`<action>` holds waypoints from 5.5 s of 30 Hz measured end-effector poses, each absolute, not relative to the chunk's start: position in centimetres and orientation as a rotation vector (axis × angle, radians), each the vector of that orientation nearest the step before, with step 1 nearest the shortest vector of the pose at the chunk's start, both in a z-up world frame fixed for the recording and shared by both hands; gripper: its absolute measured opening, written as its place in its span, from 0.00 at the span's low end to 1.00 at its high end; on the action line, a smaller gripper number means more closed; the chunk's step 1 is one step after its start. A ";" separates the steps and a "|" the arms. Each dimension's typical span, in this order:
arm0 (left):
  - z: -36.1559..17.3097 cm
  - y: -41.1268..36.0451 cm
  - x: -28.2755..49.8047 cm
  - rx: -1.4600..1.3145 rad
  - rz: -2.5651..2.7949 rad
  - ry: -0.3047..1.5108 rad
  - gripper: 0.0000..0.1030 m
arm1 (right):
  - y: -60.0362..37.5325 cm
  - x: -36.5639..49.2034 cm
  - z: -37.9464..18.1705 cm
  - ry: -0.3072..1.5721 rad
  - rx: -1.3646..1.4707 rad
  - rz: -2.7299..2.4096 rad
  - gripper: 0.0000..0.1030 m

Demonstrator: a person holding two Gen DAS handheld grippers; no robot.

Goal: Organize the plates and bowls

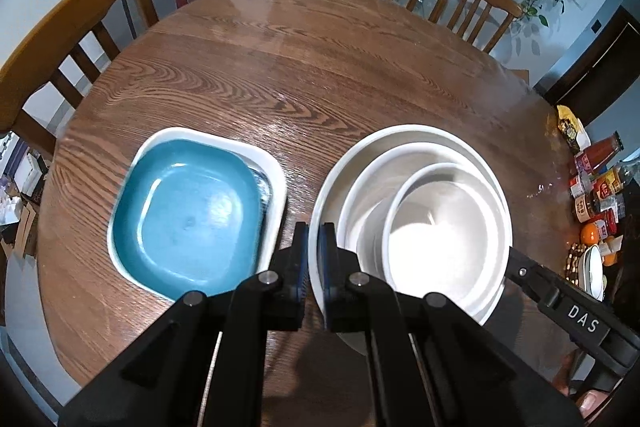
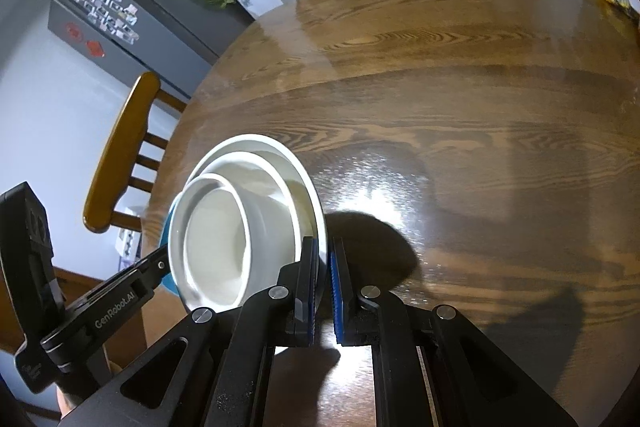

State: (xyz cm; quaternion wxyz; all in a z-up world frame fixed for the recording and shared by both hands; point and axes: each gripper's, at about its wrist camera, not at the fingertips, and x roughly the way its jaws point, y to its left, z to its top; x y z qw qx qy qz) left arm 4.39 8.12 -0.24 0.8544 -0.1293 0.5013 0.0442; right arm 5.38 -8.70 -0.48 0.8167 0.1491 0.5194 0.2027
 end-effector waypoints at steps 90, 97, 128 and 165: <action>2.0 21.5 -0.4 -0.173 0.279 0.941 0.89 | 5.4 4.2 1.7 1.001 -0.034 0.561 0.63; 2.9 20.7 -2.9 -0.131 0.259 0.894 0.99 | 5.1 0.5 1.4 0.954 -0.160 0.622 0.72; 1.6 17.7 -6.6 -0.064 0.199 0.912 0.99 | 4.2 -5.0 1.3 0.834 -0.225 0.677 0.85; 0.9 17.4 -5.9 -0.054 0.185 0.949 0.99 | 4.5 -4.6 0.7 0.857 -0.228 0.670 0.85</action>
